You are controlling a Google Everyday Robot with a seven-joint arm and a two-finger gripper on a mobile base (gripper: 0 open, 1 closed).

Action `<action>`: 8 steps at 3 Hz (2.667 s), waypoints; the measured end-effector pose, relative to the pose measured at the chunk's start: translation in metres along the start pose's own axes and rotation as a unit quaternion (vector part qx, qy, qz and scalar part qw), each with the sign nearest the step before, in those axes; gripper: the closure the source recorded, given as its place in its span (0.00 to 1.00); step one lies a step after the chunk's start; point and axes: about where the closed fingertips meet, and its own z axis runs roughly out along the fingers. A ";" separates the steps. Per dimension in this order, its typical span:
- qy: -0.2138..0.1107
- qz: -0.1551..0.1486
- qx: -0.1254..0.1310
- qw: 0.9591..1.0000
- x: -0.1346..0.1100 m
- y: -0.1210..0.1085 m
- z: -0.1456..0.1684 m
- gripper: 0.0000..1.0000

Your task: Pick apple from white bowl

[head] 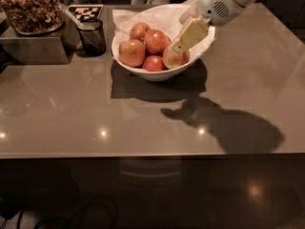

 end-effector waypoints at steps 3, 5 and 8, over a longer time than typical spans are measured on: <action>-0.017 0.049 -0.036 0.998 0.013 -0.025 0.034 0.31; -0.021 0.092 -0.056 0.994 0.030 -0.028 0.054 0.30; -0.009 0.128 -0.063 0.990 0.045 -0.030 0.076 0.30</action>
Offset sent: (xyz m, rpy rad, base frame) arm 0.0382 0.0021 -0.0268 0.0915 0.1028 -0.0120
